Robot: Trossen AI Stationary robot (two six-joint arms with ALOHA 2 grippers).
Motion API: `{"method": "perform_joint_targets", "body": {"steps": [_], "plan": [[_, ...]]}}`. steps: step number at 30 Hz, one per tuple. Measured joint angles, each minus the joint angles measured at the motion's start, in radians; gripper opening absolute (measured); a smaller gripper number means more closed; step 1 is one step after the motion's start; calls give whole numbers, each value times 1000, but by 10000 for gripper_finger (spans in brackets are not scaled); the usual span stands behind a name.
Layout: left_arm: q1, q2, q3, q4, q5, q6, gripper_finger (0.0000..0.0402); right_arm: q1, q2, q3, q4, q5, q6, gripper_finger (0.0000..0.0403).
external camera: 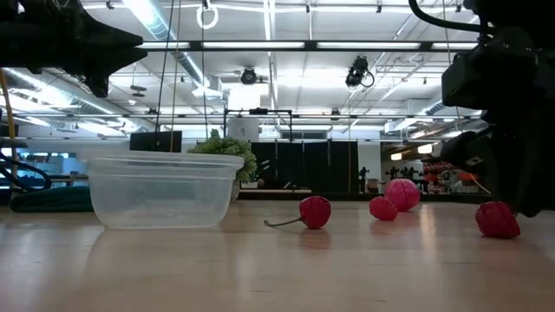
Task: Pick and placing Produce into tupperware
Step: Put the red cherry into the transparent bin
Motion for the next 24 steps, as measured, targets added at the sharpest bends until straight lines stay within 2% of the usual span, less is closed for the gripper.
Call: {"method": "perform_joint_targets", "body": {"steps": [6,11,18,21,24], "plan": [[0,0,0,0,0,0,116,0,0,0,44,0,0,15],[0,0,0,0,0,0,112,0,0,0,49,14,15,8],[0,0,0,0,0,0,113,-49,-14,8,212,187,-43,4],[0,0,0,2,0,0,111,-85,-25,50,298,302,-120,3],[0,0,0,10,-4,0,110,-132,-21,122,316,370,-171,2]]}}
